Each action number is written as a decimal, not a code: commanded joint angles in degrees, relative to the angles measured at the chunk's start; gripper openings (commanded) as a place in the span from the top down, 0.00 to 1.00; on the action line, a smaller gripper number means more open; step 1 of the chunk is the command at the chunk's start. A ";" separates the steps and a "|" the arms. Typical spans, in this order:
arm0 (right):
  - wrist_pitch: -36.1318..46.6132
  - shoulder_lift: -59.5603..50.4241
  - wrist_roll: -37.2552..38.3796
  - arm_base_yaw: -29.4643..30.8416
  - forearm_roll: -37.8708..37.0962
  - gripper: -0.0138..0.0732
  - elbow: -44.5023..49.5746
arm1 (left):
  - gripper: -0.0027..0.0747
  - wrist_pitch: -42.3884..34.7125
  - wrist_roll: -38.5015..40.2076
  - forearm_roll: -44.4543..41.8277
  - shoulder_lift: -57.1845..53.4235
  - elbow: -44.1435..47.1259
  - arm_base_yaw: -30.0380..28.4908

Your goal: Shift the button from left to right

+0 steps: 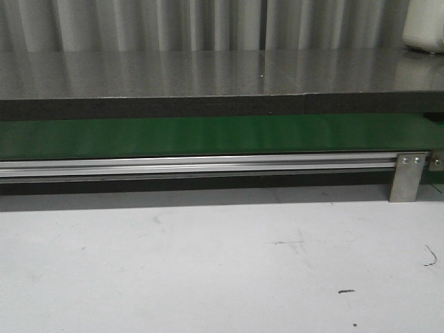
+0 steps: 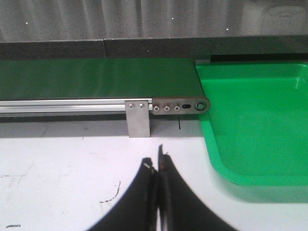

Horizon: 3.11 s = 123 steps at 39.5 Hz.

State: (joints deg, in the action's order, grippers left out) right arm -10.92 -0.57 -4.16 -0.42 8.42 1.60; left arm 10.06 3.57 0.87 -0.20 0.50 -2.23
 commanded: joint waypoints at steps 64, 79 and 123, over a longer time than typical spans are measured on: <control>6.52 1.99 -0.16 -0.04 -0.25 0.92 -16.84 | 0.99 -16.37 -0.29 0.18 2.47 -13.76 0.44; -9.51 28.54 -0.16 -0.04 -0.25 0.92 -35.92 | 0.99 5.46 -1.32 -4.77 24.56 -32.37 0.44; -7.71 30.33 -0.16 -0.04 -0.25 0.10 -36.48 | 0.17 5.46 -1.32 -4.93 33.61 -36.48 0.33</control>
State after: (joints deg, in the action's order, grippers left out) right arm -23.32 29.31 -4.16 -0.42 8.42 -32.76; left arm 19.85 2.14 -3.90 28.84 -31.69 -2.23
